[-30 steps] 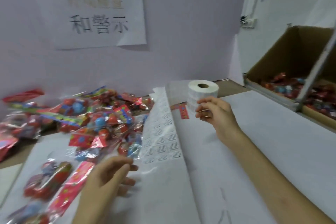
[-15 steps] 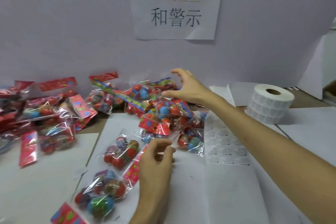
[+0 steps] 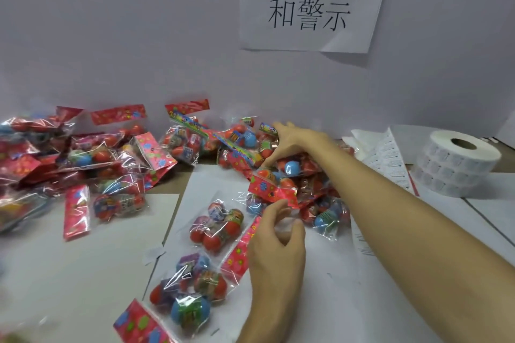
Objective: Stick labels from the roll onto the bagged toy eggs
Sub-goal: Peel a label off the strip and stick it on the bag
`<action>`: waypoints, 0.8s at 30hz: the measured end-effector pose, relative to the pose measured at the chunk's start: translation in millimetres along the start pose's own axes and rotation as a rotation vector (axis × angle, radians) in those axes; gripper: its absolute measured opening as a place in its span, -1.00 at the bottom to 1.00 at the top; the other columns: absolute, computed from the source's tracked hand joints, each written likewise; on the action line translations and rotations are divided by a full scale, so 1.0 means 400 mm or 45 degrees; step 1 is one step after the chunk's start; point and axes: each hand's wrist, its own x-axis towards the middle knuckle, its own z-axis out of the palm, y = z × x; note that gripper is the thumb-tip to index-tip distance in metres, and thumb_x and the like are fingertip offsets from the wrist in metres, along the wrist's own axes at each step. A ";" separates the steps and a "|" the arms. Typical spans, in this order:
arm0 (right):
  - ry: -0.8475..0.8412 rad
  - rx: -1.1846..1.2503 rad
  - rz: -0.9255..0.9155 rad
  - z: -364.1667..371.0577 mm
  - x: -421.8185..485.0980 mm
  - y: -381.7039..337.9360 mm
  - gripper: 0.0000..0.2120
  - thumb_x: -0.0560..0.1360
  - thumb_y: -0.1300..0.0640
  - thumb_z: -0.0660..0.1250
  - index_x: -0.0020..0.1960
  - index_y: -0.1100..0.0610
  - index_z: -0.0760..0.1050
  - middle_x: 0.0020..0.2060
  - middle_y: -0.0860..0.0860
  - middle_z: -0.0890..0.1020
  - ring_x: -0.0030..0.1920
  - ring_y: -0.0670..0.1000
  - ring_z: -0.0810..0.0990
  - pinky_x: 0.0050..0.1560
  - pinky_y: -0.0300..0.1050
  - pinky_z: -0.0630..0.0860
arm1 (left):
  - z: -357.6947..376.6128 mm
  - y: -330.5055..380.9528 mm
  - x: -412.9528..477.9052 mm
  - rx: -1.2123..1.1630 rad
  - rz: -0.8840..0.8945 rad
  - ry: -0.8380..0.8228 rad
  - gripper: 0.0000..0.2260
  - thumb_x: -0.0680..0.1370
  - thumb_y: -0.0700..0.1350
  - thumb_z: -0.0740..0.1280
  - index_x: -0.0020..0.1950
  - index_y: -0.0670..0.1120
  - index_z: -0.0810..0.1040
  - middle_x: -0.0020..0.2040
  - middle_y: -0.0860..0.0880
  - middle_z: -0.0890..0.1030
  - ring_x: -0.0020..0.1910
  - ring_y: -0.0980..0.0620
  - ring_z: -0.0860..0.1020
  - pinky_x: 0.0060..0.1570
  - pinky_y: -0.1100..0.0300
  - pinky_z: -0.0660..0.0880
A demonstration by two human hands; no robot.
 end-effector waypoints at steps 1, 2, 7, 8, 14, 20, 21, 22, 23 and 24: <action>0.018 0.012 -0.015 0.000 -0.009 0.005 0.27 0.12 -0.36 0.63 0.62 -0.03 0.04 0.54 0.08 0.20 0.50 0.23 0.33 0.39 0.29 0.41 | 0.000 0.002 0.000 0.003 0.000 -0.007 -0.68 0.64 -0.09 0.34 0.36 0.19 0.50 0.08 0.25 0.65 -0.06 0.17 0.66 0.06 -0.05 0.65; 0.046 0.031 -0.036 0.003 -0.020 0.009 0.22 0.15 -0.32 0.63 0.61 -0.02 0.07 0.51 0.09 0.25 0.47 0.22 0.35 0.38 0.26 0.42 | -0.001 0.003 0.001 0.008 0.003 -0.015 -0.67 0.64 -0.09 0.33 0.38 0.19 0.49 0.08 0.25 0.65 -0.05 0.17 0.66 0.07 -0.04 0.65; 0.294 0.084 -0.183 0.053 -0.104 0.016 -0.04 0.31 -0.18 0.58 0.55 0.05 0.21 0.36 0.14 0.42 0.34 0.21 0.46 0.21 0.05 0.47 | -0.008 0.007 -0.005 -0.005 0.034 -0.019 -0.64 0.63 -0.11 0.34 0.42 0.14 0.49 0.09 0.15 0.67 0.03 0.10 0.66 0.10 -0.09 0.64; 0.354 0.077 -0.203 0.059 -0.127 0.017 -0.07 0.32 -0.18 0.57 0.55 0.04 0.23 0.33 0.13 0.45 0.32 0.21 0.48 0.15 0.02 0.45 | -0.010 0.008 -0.008 -0.003 0.037 -0.021 -0.63 0.63 -0.11 0.34 0.43 0.12 0.49 0.09 0.12 0.68 0.04 0.08 0.66 0.11 -0.09 0.64; 0.613 0.340 -0.215 0.071 -0.280 0.060 -0.12 0.19 -0.31 0.55 0.45 -0.13 0.40 0.20 -0.05 0.64 0.15 0.06 0.61 0.00 -0.09 0.49 | -0.015 0.008 -0.028 -0.001 0.066 -0.007 -0.85 0.62 -0.12 0.38 0.11 0.11 0.62 -0.01 0.14 0.70 -0.07 0.23 0.65 0.05 -0.03 0.65; 0.745 1.286 -0.155 0.020 -0.396 0.122 -0.58 0.31 -0.26 0.57 0.03 -0.04 0.67 -0.07 -0.10 0.74 0.01 -0.04 0.70 0.15 0.02 0.62 | -0.023 0.014 -0.023 0.028 0.081 -0.081 -0.79 0.65 -0.09 0.35 0.28 0.05 0.57 0.08 -0.04 0.68 0.05 -0.12 0.66 0.12 -0.15 0.62; 0.713 1.337 -0.157 0.006 -0.419 0.133 -0.64 0.36 -0.25 0.53 0.00 -0.04 0.67 -0.07 -0.09 0.74 0.01 -0.04 0.70 0.17 0.03 0.61 | -0.023 0.014 -0.023 -0.009 0.072 -0.079 -0.81 0.66 -0.10 0.35 0.25 0.09 0.55 0.09 -0.05 0.68 0.03 -0.12 0.67 0.09 -0.12 0.64; 0.679 1.341 -0.163 -0.005 -0.437 0.140 -0.65 0.38 -0.27 0.49 0.01 -0.05 0.66 -0.06 -0.09 0.74 0.01 -0.05 0.70 0.14 -0.02 0.60 | -0.027 0.014 -0.022 -0.051 0.053 -0.060 -0.82 0.66 -0.12 0.35 0.22 0.10 0.53 0.08 -0.06 0.67 -0.02 -0.10 0.69 0.01 -0.05 0.66; 0.658 1.313 -0.164 -0.013 -0.455 0.147 -0.63 0.39 -0.29 0.45 0.03 -0.06 0.65 -0.05 -0.10 0.74 0.01 -0.08 0.69 0.08 -0.08 0.57 | -0.031 0.013 -0.019 -0.091 0.029 -0.035 -0.85 0.66 -0.13 0.35 0.21 0.06 0.53 0.07 -0.07 0.67 -0.10 -0.08 0.71 -0.10 0.03 0.67; 0.649 1.279 -0.166 -0.019 -0.472 0.154 -0.64 0.43 -0.30 0.41 0.06 -0.07 0.63 -0.04 -0.11 0.72 0.01 -0.10 0.67 0.03 -0.13 0.51 | -0.034 0.013 -0.019 -0.126 0.009 -0.012 -0.89 0.66 -0.15 0.35 0.17 0.00 0.56 0.04 -0.10 0.67 -0.17 -0.05 0.71 -0.23 0.11 0.66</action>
